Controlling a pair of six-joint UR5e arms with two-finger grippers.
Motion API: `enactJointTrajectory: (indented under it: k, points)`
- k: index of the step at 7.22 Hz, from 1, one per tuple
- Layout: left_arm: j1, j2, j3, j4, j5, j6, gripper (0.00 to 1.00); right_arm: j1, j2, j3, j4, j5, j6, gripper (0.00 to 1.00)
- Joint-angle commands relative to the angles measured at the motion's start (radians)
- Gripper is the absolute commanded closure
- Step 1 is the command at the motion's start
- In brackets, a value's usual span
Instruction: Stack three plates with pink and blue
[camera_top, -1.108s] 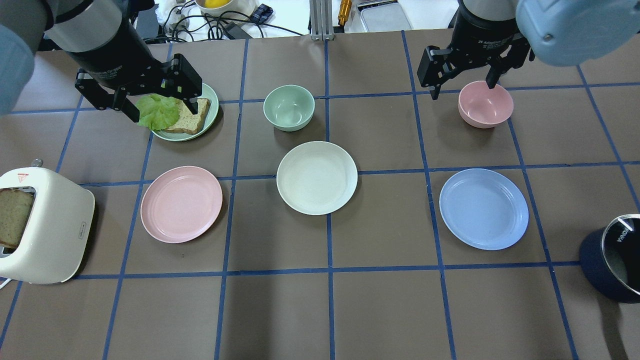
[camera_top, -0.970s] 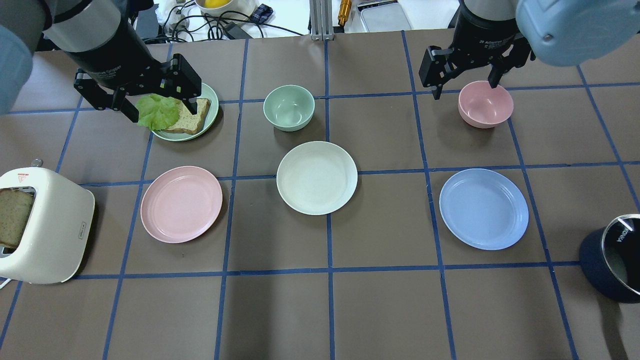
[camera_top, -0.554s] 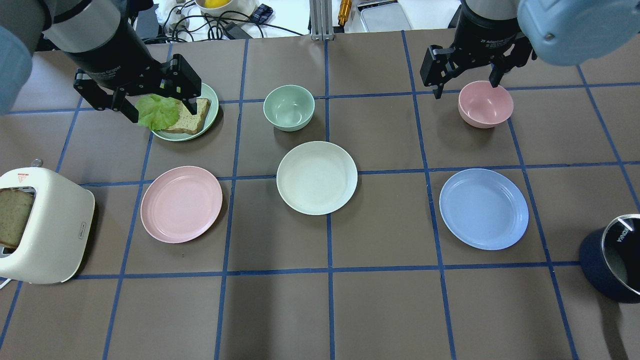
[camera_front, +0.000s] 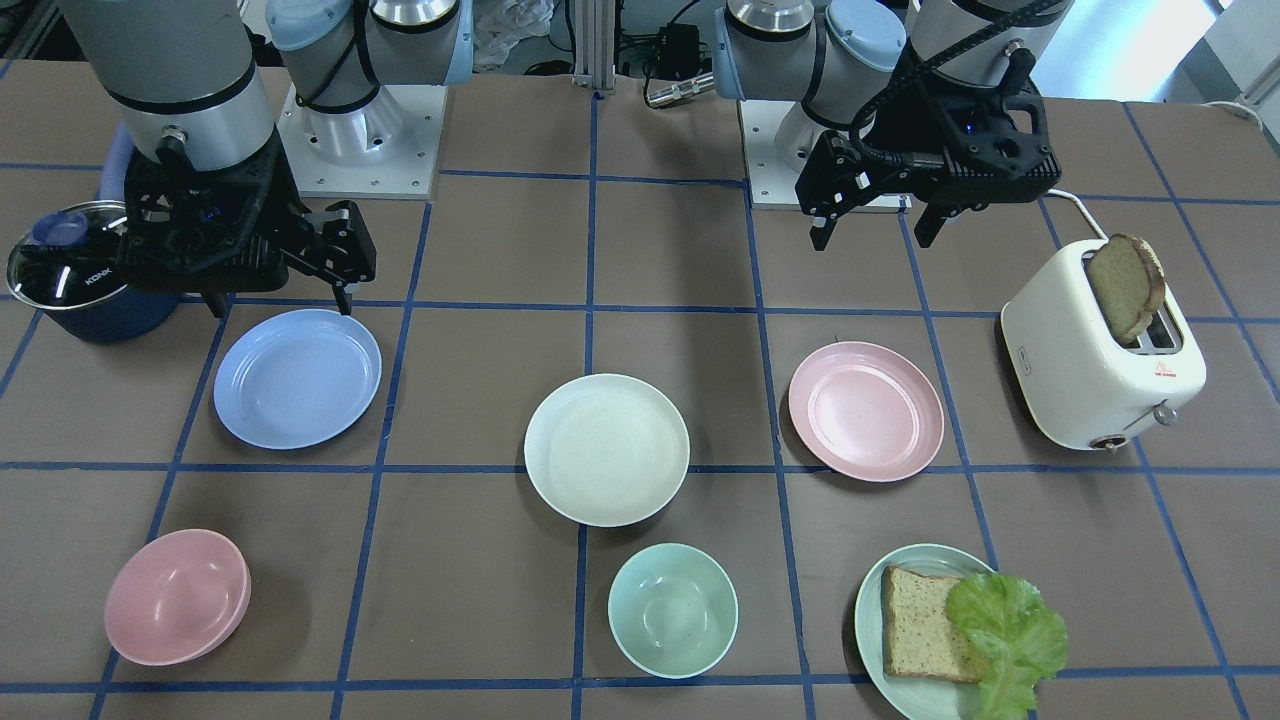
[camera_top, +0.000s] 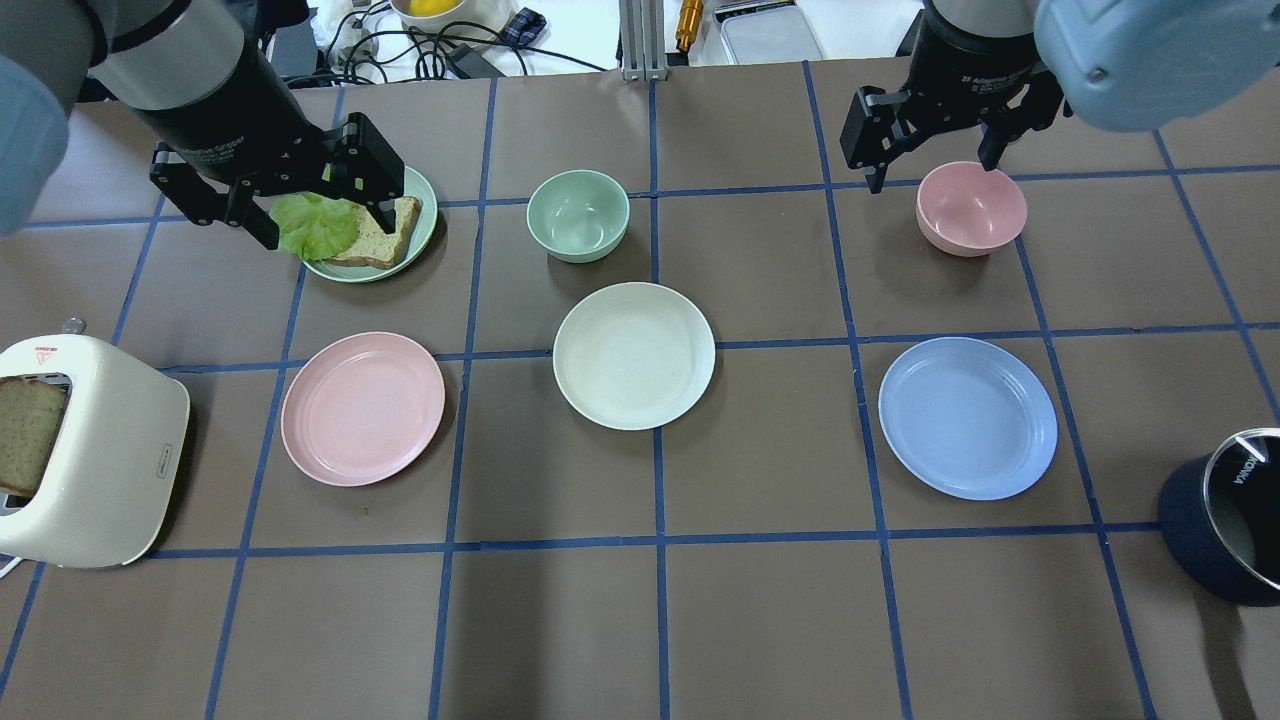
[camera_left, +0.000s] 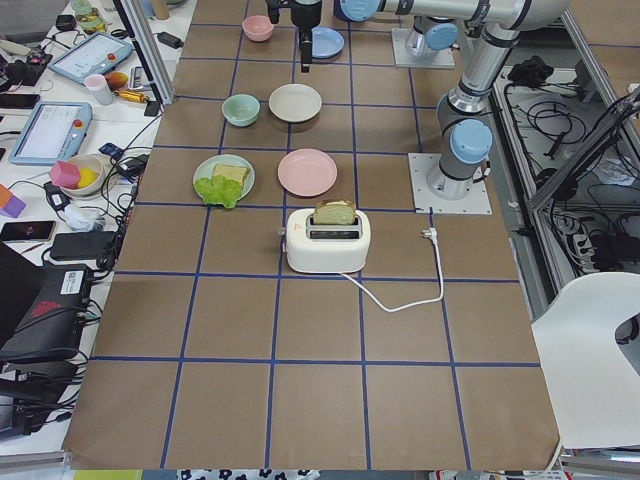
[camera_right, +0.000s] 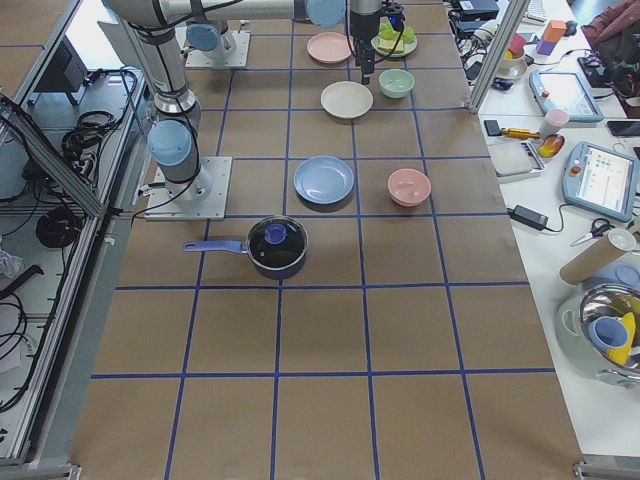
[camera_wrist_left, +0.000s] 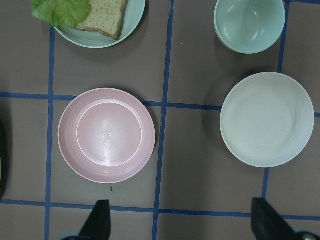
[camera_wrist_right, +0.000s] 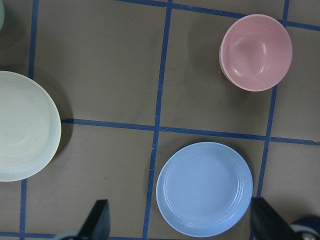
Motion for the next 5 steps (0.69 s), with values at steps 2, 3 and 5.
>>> enactJointTrajectory:
  k: [2,3,5]
  points:
    - [0.0,0.004,-0.003,0.0,0.0,0.0,0.0,0.0,0.0,0.0,-0.003,-0.003,0.0,0.0]
    - [0.0,0.006,-0.003,0.0,0.0,-0.003,0.0,-0.002,0.0,0.0,-0.005,-0.003,0.0,0.0]
    - [0.0,0.003,-0.003,0.0,0.0,-0.003,0.0,-0.003,-0.001,-0.003,-0.005,-0.006,0.0,0.0]
